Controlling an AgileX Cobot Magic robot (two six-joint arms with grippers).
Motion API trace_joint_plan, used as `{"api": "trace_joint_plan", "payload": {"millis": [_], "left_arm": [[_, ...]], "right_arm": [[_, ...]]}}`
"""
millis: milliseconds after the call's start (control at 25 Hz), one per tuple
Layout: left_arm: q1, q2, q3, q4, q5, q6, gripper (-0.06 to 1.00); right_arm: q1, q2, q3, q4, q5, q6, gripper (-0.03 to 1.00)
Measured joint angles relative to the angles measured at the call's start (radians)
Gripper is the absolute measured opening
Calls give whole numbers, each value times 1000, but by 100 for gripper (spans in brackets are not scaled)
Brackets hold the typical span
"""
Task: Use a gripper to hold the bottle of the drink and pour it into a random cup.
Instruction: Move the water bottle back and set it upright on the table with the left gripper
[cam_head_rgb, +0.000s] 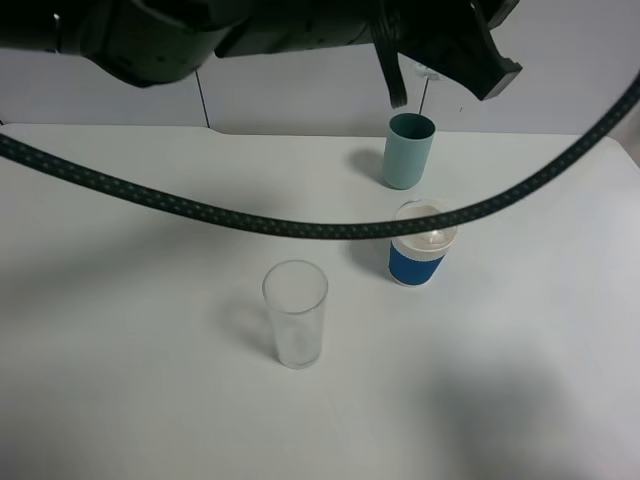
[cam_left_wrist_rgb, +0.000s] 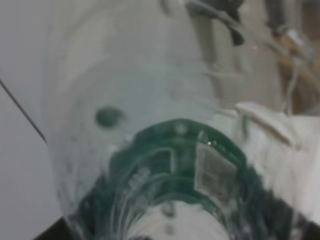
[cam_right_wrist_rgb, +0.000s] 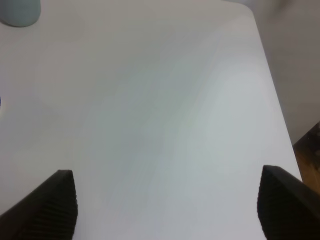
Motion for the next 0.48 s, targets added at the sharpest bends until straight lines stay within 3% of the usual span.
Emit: {"api": "trace_joint_plan", "payload": {"millis": [240,360,480], "left_arm": [[104,-36,5,427,131,-492,46],[145,-64,46,573,131,-626,46],[193,-91,114,628,92,-678,46]], "right_arm": [[0,0,0,0,0,19,74],[0,0,0,0,0,20,74],[0,0,0,0,0,20,74]]}}
